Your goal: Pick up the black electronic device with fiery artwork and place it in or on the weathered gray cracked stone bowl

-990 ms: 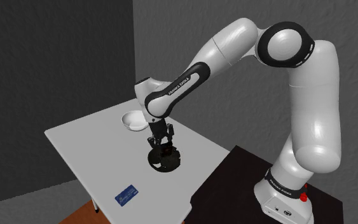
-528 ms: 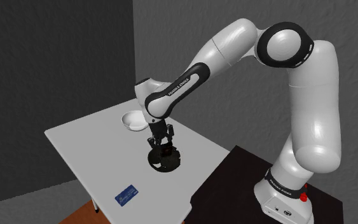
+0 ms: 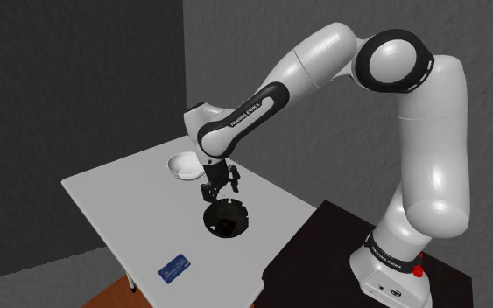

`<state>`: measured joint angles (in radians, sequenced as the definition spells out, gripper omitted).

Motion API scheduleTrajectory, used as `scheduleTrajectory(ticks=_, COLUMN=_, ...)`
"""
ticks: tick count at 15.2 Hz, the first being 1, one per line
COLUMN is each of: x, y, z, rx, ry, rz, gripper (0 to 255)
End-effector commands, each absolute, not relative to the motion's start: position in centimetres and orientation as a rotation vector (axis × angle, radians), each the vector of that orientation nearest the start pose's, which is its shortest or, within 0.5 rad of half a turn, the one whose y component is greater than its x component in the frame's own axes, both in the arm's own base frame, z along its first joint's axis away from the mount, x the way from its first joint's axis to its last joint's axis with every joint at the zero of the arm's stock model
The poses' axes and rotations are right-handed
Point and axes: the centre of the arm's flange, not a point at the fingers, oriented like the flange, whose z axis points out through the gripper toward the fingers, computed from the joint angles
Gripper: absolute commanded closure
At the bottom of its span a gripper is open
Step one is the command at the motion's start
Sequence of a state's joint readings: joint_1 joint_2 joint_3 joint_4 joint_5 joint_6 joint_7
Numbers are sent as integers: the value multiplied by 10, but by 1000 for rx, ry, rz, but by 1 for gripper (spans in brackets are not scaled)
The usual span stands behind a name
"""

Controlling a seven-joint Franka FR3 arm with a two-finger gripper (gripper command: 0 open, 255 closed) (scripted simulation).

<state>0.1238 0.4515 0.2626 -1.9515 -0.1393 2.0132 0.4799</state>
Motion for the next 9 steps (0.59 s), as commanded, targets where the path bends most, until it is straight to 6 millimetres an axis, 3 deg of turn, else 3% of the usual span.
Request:
scheduleTrajectory(ticks=1, x=543, y=211, z=252, rx=-3246, ry=23, rz=555, gripper=0)
scheduleTrajectory(ticks=2, x=546, y=213, z=262, rx=-3246, ry=23, rz=555, gripper=0)
scheduleTrajectory(ticks=9, x=546, y=213, z=262, rx=-3246, ry=23, rz=555, gripper=0)
